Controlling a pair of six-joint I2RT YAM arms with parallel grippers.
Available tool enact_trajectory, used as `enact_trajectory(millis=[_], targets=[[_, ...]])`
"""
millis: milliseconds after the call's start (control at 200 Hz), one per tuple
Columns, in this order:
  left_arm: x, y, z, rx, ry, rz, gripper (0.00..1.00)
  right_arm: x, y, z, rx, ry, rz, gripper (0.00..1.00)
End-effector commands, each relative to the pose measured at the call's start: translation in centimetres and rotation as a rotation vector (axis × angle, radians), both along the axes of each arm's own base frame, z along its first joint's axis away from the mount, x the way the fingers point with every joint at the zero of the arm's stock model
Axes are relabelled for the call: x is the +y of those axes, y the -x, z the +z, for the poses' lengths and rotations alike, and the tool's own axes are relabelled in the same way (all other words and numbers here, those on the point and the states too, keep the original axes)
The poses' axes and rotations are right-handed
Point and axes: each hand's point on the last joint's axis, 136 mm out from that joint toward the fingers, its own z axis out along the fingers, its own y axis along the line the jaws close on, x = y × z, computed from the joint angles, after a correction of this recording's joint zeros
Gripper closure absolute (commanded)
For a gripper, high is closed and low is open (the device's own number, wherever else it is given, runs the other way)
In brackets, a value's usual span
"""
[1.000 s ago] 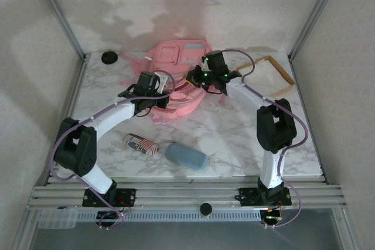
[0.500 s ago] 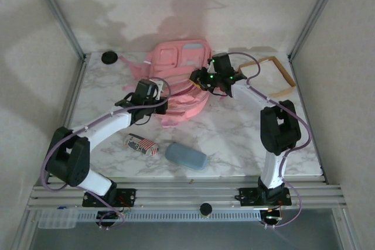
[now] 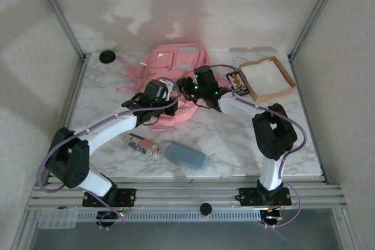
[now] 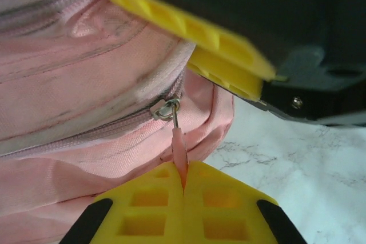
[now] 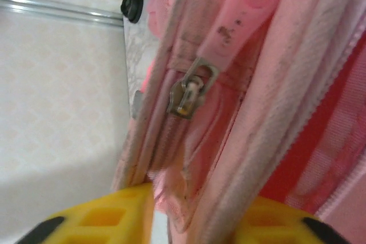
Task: Pack the student bag
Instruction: Unzip the student bag at the center of the table.
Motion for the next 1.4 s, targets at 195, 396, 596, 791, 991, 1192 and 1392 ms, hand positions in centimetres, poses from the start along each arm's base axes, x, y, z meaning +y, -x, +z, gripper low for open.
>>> enact_trajectory(millis=[195, 396, 596, 791, 991, 1192, 1392], targets=[[7.3, -0.4, 0.5, -0.003, 0.012, 0.264, 1.0, -1.4, -0.7, 4.0, -0.104, 0.015, 0.014, 1.0], [13.5, -0.2, -1.0, 0.024, -0.028, 0.451, 1.0, -5.2, -1.2, 4.8, -0.089, -0.017, 0.042, 1.0], [18.3, -1.6, -2.0, 0.038, -0.08, 0.616, 1.0, -7.0, -0.9, 5.3, -0.075, -0.05, 0.13, 1.0], [21.5, -3.9, -3.3, 0.038, -0.084, 0.725, 1.0, -8.1, -0.5, 7.6, -0.074, -0.118, 0.217, 1.0], [23.8, -8.3, -2.9, -0.047, 0.003, 0.785, 1.0, -8.7, 0.1, 7.8, -0.073, -0.094, 0.312, 1.0], [23.5, -13.0, -0.2, -0.224, 0.087, 0.732, 1.0, -11.4, -0.9, 6.3, -0.072, -0.045, 0.287, 1.0], [21.1, -13.0, -0.1, -0.194, 0.148, 0.662, 1.0, -10.1, -1.2, 6.1, -0.081, -0.085, 0.318, 1.0]])
